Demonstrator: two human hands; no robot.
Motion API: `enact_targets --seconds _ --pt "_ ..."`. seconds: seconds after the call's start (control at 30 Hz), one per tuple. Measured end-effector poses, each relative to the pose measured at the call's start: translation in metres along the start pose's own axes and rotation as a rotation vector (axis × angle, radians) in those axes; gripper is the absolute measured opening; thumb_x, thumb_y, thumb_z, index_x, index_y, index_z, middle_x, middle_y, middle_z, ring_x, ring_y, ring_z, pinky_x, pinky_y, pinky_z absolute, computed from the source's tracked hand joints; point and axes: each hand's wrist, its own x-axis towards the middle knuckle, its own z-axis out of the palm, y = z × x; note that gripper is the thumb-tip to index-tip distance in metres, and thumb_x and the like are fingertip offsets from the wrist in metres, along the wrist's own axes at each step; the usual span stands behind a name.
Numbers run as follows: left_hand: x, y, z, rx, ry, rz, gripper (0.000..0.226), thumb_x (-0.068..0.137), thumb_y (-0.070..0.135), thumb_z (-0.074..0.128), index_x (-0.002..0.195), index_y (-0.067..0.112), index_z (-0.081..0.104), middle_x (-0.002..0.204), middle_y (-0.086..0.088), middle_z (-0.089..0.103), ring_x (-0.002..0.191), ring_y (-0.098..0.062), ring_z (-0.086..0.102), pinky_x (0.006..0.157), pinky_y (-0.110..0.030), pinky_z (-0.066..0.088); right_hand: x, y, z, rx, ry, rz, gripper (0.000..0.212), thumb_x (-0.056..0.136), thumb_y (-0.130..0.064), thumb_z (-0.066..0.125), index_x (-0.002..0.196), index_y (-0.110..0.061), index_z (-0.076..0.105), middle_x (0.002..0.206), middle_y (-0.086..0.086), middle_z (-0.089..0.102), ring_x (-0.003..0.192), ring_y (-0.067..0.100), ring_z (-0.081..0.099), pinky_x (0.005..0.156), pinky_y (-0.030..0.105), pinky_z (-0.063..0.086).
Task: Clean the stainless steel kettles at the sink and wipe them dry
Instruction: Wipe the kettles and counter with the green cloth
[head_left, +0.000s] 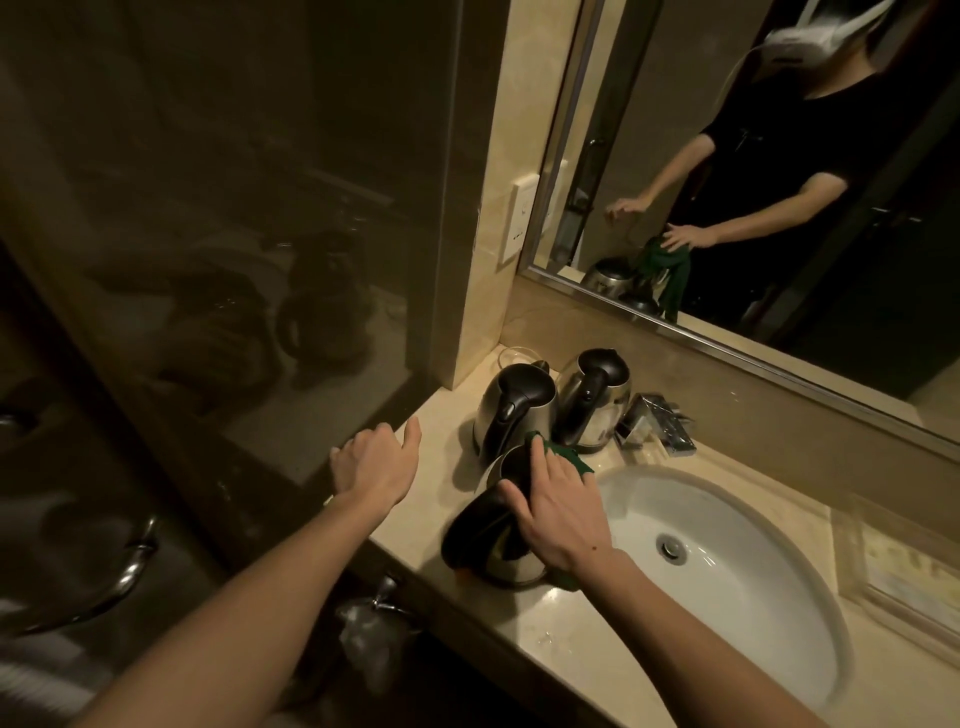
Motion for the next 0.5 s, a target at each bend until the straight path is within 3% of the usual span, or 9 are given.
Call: enact_targets --seconds 0.17,0.3,0.43,0.5 --pt "-0.001 -0.008 0.003 0.03 0.009 -0.008 0.067 0.101 0.059 0.02 0.105 0.012 0.068 0.107 -0.01 0.072 0.102 -0.029 0.065 0.101 -0.048 0.04 -0.005 0.01 0.003 0.068 -0.002 0.072 0.082 0.09 -0.069 0.007 0.152 -0.015 0.005 0.148 0.005 0.037 0.135 0.019 0.032 0.107 0.04 0.033" --pt "-0.004 -0.01 0.009 0.05 0.009 0.001 0.067 0.1 0.059 0.019 0.105 0.013 0.068 0.107 -0.01 0.072 0.101 -0.029 0.066 0.099 -0.048 0.04 -0.016 0.013 0.01 0.042 0.061 0.017 0.082 0.089 -0.07 0.005 0.152 -0.018 0.01 0.147 0.003 0.038 0.135 0.018 0.032 0.107 0.037 0.03" --pt "-0.005 -0.01 0.013 0.066 0.008 0.022 0.069 0.1 0.06 0.018 0.104 0.013 0.068 0.103 -0.009 0.072 0.099 -0.028 0.066 0.098 -0.048 0.04 -0.029 0.03 0.017 0.064 0.028 0.013 0.08 0.09 -0.069 0.006 0.152 -0.02 0.006 0.155 0.003 0.028 0.141 0.017 0.022 0.111 0.026 0.015" --pt "-0.005 -0.009 0.013 0.072 0.006 0.024 0.07 0.1 0.06 0.017 0.104 0.013 0.068 0.103 -0.009 0.072 0.098 -0.028 0.066 0.097 -0.048 0.041 -0.035 0.031 0.021 0.166 0.068 0.037 0.077 0.091 -0.068 0.011 0.152 -0.021 0.009 0.151 0.0 0.034 0.137 0.015 0.029 0.108 0.023 0.02"
